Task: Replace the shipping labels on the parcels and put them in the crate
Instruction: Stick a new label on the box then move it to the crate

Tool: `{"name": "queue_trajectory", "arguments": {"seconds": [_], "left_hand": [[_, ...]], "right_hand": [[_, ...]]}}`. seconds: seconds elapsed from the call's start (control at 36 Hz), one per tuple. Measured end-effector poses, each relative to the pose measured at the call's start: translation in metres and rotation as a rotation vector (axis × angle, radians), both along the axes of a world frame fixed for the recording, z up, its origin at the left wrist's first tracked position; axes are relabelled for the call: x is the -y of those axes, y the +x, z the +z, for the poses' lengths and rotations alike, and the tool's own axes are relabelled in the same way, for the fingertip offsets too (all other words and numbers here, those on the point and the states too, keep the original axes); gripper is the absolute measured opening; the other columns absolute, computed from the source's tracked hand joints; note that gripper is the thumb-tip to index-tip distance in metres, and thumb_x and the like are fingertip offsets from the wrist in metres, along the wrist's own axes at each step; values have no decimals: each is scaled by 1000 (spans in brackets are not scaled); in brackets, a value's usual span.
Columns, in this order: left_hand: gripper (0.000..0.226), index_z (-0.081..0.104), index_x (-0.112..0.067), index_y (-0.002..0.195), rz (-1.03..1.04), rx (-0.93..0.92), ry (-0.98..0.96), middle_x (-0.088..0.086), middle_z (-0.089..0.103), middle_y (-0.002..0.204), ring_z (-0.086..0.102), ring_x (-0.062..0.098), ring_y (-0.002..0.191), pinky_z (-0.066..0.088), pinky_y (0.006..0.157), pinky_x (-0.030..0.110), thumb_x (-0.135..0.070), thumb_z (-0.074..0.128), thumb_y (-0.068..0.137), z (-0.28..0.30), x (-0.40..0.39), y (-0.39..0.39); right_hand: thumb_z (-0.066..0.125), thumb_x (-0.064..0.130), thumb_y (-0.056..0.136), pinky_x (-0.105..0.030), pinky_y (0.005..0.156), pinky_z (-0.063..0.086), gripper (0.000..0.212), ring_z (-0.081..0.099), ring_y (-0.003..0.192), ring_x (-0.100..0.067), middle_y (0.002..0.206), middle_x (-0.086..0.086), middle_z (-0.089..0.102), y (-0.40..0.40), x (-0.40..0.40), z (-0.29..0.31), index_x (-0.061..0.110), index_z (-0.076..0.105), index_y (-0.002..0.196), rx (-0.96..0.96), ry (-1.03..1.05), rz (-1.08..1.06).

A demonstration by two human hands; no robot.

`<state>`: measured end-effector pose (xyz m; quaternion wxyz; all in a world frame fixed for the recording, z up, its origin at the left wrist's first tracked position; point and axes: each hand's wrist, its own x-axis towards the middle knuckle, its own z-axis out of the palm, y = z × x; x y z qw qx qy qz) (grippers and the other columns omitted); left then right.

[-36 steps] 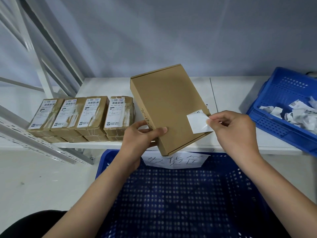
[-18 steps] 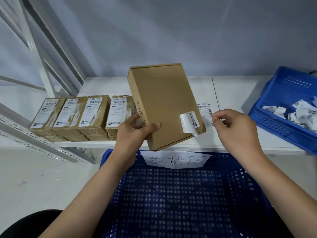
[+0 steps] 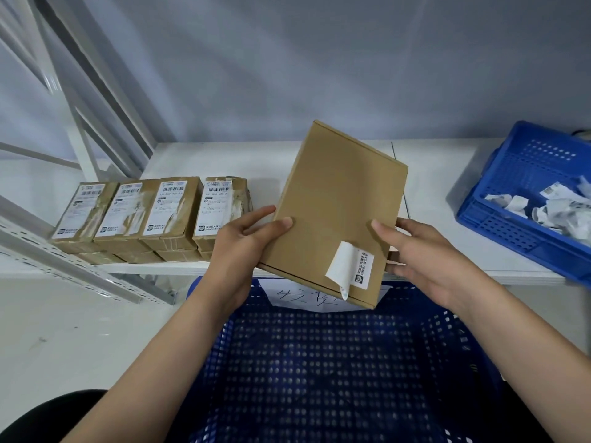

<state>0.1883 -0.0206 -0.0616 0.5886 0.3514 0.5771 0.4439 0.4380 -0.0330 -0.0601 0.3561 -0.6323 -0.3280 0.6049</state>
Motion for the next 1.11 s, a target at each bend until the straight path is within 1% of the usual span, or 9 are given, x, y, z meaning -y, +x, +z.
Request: {"name": "queue_trajectory", "arguments": {"seconds": [0.25,0.33,0.44,0.58,0.75,0.83,0.94,1.0,1.11], "left_hand": [[58,70,-25,123,81,23,20,2,69,126,69,20,111,57,94,35,-40,90,71,-4,-2,-2],[79,64,-16,133,90,34,27,5,68,130,68,20,115,53,104,40,-50,89,65,-6,-3,-2],[103,49,-3,145,12,84,-30,8,69,125,73,17,103,57,96,32,-53,88,63,-8,7,10],[57,58,-5,129,-56,43,-73,6,75,115,74,16,103,59,95,34,-35,79,86,-12,23,38],[31,68,2,114,37,91,-82,13,77,108,76,25,98,62,84,30,-22,72,94,-10,20,31],[28,69,3,111,63,54,-66,13,78,103,76,26,94,63,83,32,-17,74,92,-7,17,28],[36,69,-4,111,98,-62,16,10,78,99,77,26,91,63,85,39,-19,83,82,-6,10,20],[38,68,-7,111,93,-110,46,8,78,98,77,24,91,63,85,40,-21,86,80,-5,7,16],[57,69,-11,113,61,-152,74,4,78,99,76,21,93,63,86,43,-36,91,67,-6,7,14]], "right_hand": [[70,27,92,-38,78,58,30,73,86,-18,102,-6,77,-7,0,5,6,69,113,-153,-36,-108],[68,24,95,-35,70,59,22,74,80,-16,98,-8,78,-10,2,8,4,70,105,-179,-19,-181],[67,22,95,-45,79,60,22,74,81,-25,93,-15,76,-10,2,9,1,68,99,-262,-25,-309],[68,20,94,-46,81,60,25,76,87,-30,99,-18,76,-18,4,4,0,66,109,-327,-42,-307],[68,21,94,-43,89,60,36,74,99,-30,110,-15,75,-20,5,0,-2,64,120,-339,-25,-163],[71,36,91,-41,94,57,40,73,102,-26,111,-9,75,-17,4,-2,4,69,116,-166,-34,-43],[71,47,89,-35,84,59,40,71,93,-21,103,-2,71,-13,3,-9,13,68,109,339,20,-38],[72,39,90,-35,88,55,27,66,87,-9,95,6,67,-12,5,-11,17,65,104,555,232,-140],[69,15,93,-9,73,42,12,57,81,2,86,8,61,-18,15,3,21,64,101,718,813,-91]]}}
